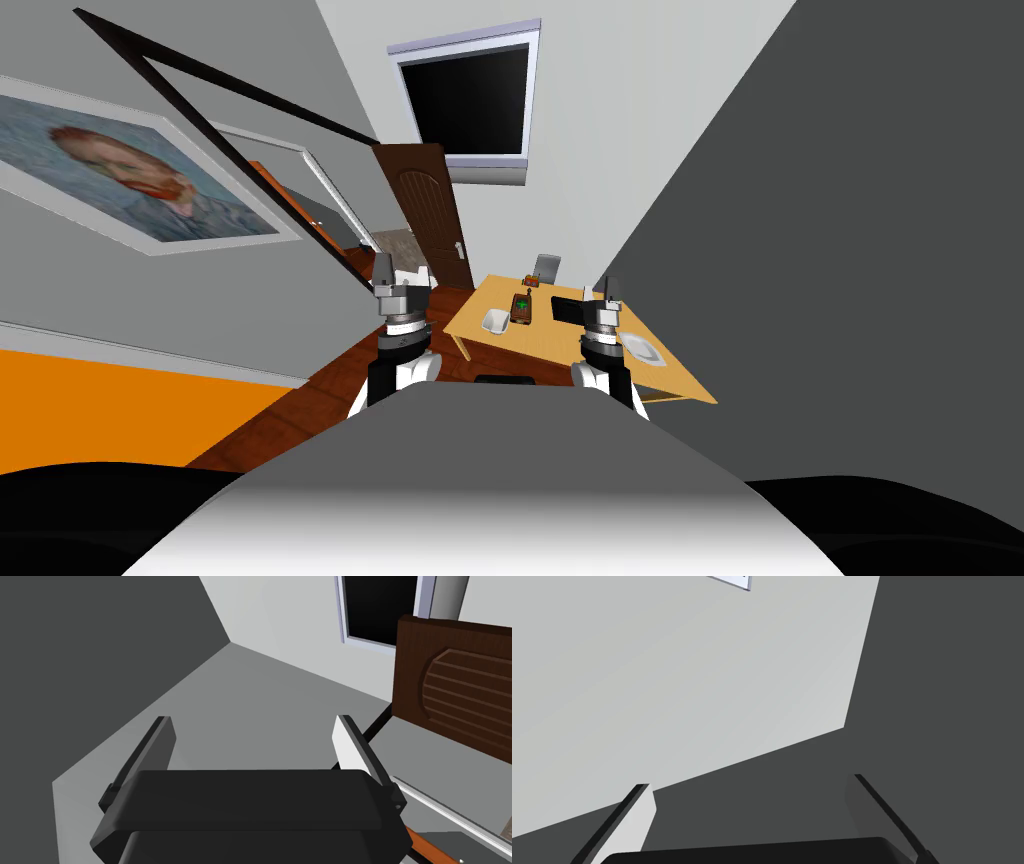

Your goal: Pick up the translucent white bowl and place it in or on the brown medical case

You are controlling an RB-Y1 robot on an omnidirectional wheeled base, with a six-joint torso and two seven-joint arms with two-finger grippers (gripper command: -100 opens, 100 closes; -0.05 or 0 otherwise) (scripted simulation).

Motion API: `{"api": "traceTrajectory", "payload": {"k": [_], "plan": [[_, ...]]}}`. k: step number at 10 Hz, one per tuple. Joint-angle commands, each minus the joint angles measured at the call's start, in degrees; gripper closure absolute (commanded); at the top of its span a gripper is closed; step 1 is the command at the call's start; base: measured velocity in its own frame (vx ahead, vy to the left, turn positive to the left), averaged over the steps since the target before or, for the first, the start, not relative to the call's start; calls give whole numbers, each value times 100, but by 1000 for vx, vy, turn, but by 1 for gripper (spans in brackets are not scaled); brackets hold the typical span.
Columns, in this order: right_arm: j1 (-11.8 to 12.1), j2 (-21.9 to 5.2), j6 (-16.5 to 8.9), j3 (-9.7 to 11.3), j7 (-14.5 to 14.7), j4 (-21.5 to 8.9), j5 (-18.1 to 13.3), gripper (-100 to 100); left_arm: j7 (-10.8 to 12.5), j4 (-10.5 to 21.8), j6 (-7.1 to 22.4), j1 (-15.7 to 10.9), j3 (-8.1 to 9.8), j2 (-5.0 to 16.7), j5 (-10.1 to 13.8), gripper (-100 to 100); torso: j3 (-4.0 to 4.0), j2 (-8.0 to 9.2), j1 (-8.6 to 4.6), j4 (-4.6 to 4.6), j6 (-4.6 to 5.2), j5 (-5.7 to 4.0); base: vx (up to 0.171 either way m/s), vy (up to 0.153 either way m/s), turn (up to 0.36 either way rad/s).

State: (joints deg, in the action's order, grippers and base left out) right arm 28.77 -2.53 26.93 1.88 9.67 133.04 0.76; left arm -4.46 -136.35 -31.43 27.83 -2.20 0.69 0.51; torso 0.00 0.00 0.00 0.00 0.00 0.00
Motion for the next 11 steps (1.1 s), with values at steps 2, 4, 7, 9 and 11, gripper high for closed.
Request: {"api": "traceTrajectory", "payload": {"k": [2, 4, 7, 9, 11], "plan": [[0, 0, 0, 0, 0, 0, 0, 0, 24, 96, 335, -66, -13, 238, -45, -100, 3, 5, 0, 1, 1, 0, -27, -4, -70], [-1, 0, 0, 0, 0, 0, 0, 0, 47, 200, 675, -140, -23, 389, -91, -100, 8, 14, -3, 3, 1, -1, -41, -12, -66], [0, 0, 0, 0, 0, 0, 0, 0, 74, 341, 1077, -240, -33, 518, -146, -100, 4, 7, -3, 2, 1, -1, -21, -11, -60], [0, 0, 0, 0, 0, 0, 0, 0, 87, 425, 1344, -299, -37, 571, -176, -100, 4, 7, -3, 2, -1, -1, -18, -11, -37], [0, 0, 0, 0, 0, 0, 0, 0, 101, 517, 1663, -364, -41, 616, -207, -100, 3, 4, -2, 1, -1, -1, -14, -9, -50]]}}
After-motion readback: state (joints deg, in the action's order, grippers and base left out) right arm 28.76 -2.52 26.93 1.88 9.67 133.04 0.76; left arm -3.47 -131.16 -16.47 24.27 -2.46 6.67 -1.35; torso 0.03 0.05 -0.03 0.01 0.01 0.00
